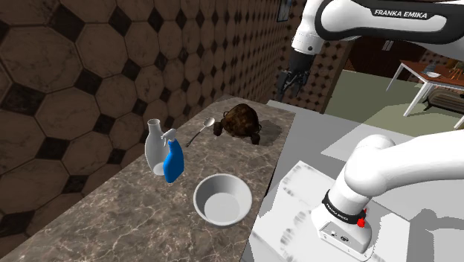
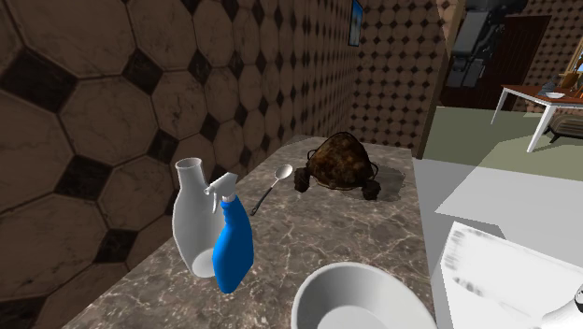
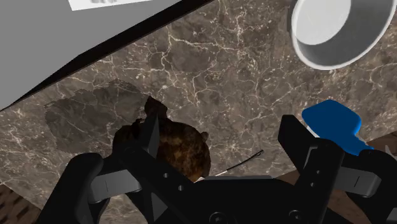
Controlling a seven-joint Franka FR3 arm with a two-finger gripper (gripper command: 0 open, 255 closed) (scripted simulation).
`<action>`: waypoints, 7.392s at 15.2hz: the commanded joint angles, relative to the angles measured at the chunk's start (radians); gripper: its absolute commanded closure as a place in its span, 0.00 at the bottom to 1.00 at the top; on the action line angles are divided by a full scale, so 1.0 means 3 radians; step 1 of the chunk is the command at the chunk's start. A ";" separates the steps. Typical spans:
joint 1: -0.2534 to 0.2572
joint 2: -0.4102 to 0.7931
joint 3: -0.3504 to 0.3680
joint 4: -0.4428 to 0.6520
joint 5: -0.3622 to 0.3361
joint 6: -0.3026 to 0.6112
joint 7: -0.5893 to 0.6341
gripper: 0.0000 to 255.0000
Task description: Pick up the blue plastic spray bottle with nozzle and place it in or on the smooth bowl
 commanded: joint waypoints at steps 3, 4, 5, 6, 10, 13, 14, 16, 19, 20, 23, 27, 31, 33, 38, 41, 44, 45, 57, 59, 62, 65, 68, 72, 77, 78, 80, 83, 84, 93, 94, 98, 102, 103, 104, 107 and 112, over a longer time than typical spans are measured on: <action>0.0012 -0.0040 0.0208 -0.0117 0.0081 0.0125 0.0280 0.00; 0.0018 -0.0047 0.0314 -0.0165 0.0122 0.0189 0.0420 0.00; 0.0025 -0.0045 0.0421 -0.0207 0.0162 0.0255 0.0561 0.00; 0.0032 -0.0035 0.0530 -0.0242 0.0202 0.0321 0.0702 0.00; 0.0046 0.0095 0.0972 -0.0309 0.0337 0.0597 0.1275 0.00; 0.0020 0.0281 0.1318 -0.0284 0.0401 0.0807 0.1712 0.00; 0.0002 0.0358 0.1435 -0.0261 0.0411 0.0876 0.1860 0.00; -0.0052 0.0534 0.1673 -0.0195 0.0409 0.1009 0.2163 0.00; -0.0186 0.0846 0.2048 -0.0043 0.0342 0.1191 0.2638 0.00; -0.0245 0.0962 0.2178 0.0021 0.0298 0.1245 0.2805 0.00; -0.0469 0.1353 0.2591 0.0251 0.0082 0.1378 0.3343 0.00; -0.0857 0.2035 0.3208 0.0655 -0.0497 0.1442 0.4215 0.00; -0.1005 0.3129 0.3679 0.1213 -0.1619 0.1172 0.5375 0.00; -0.0697 0.3651 0.3546 0.1540 -0.2097 0.0932 0.5830 0.00; 0.0123 0.4556 0.3039 0.2427 -0.2701 0.0450 0.6416 0.00; 0.0534 0.5028 0.2786 0.3047 -0.2910 0.0193 0.6584 0.00; 0.0613 0.5168 0.2704 0.3169 -0.2975 0.0195 0.6626 0.00; 0.0602 0.5179 0.2695 0.3145 -0.2988 0.0226 0.6634 0.00; 0.0555 0.5235 0.2650 0.3045 -0.3051 0.0367 0.6673 0.00; 0.0555 0.5235 0.2650 0.3045 -0.3051 0.0367 0.6673 1.00; 0.0556 0.5237 0.2650 0.3048 -0.3052 0.0366 0.6673 1.00; 0.0553 0.5234 0.2650 0.3044 -0.3051 0.0368 0.6672 1.00; 0.0550 0.5213 0.2662 0.3054 -0.3036 0.0343 0.6657 1.00; 0.0536 0.5130 0.2704 0.3101 -0.2975 0.0243 0.6592 1.00; 0.0525 0.5036 0.2752 0.3178 -0.2904 0.0112 0.6508 1.00; 0.0525 0.5019 0.2760 0.3196 -0.2891 0.0084 0.6491 1.00; 0.0524 0.4985 0.2777 0.3235 -0.2865 0.0028 0.6457 1.00; 0.0527 0.4939 0.2799 0.3300 -0.2829 -0.0058 0.6406 1.00; 0.0529 0.4925 0.2806 0.3324 -0.2818 -0.0088 0.6388 1.00; 0.0572 0.4824 0.2851 0.3584 -0.2737 -0.0373 0.6229 1.00; 0.0580 0.4816 0.2855 0.3619 -0.2730 -0.0406 0.6211 1.00; 0.0433 0.4554 0.2970 0.3273 -0.2592 -0.0341 0.6300 1.00; 0.0151 0.4075 0.3187 0.2569 -0.2311 -0.0094 0.6474 1.00; 0.0087 0.3953 0.3242 0.2412 -0.2232 -0.0035 0.6503 1.00; 0.0026 0.3829 0.3296 0.2261 -0.2148 0.0025 0.6526 1.00; -0.0144 0.3434 0.3456 0.1837 -0.1860 0.0203 0.6552 1.00; -0.0296 0.2648 0.3630 0.1217 -0.1212 0.0477 0.6417 1.00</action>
